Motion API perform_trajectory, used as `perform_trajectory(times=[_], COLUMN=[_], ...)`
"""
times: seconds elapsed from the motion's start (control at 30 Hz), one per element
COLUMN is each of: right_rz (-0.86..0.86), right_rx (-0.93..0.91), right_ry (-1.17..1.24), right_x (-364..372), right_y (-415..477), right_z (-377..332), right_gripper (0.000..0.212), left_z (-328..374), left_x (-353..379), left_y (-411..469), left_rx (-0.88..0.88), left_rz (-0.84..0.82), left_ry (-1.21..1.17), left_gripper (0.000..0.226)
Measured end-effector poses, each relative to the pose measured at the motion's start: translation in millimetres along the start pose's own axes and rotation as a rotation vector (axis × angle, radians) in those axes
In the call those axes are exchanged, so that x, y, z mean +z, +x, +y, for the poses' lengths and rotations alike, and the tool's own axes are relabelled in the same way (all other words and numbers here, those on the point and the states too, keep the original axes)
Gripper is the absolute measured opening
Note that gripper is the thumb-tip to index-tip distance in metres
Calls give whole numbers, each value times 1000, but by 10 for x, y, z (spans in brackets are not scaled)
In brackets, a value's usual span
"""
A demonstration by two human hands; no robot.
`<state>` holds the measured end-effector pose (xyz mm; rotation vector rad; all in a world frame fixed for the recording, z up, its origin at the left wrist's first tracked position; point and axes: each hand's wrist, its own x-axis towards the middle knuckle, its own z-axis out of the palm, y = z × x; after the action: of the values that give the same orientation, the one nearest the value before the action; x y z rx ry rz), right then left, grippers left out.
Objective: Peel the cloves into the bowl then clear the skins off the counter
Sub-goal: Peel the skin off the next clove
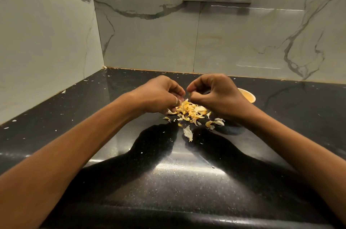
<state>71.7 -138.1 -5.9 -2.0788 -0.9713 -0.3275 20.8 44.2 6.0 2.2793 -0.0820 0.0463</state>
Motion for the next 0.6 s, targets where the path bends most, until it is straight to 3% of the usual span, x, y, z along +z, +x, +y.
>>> perform_trajectory(times=[0.13, 0.3, 0.47, 0.6], right_rz=[20, 10, -11, 18], right_rx=[123, 175, 130, 19], right_ry=[225, 339, 273, 42], right_x=[-16, -10, -18, 11], right_y=[12, 12, 13, 6], right_z=[-30, -40, -11, 12], right_gripper=[10, 9, 9, 12], left_z=[43, 62, 42, -2], left_x=[65, 53, 49, 26], left_y=[-43, -68, -58, -32], left_rx=[25, 54, 63, 75], left_rz=[-53, -38, -43, -3], left_ry=[-121, -191, -134, -43], left_gripper=[18, 15, 15, 13])
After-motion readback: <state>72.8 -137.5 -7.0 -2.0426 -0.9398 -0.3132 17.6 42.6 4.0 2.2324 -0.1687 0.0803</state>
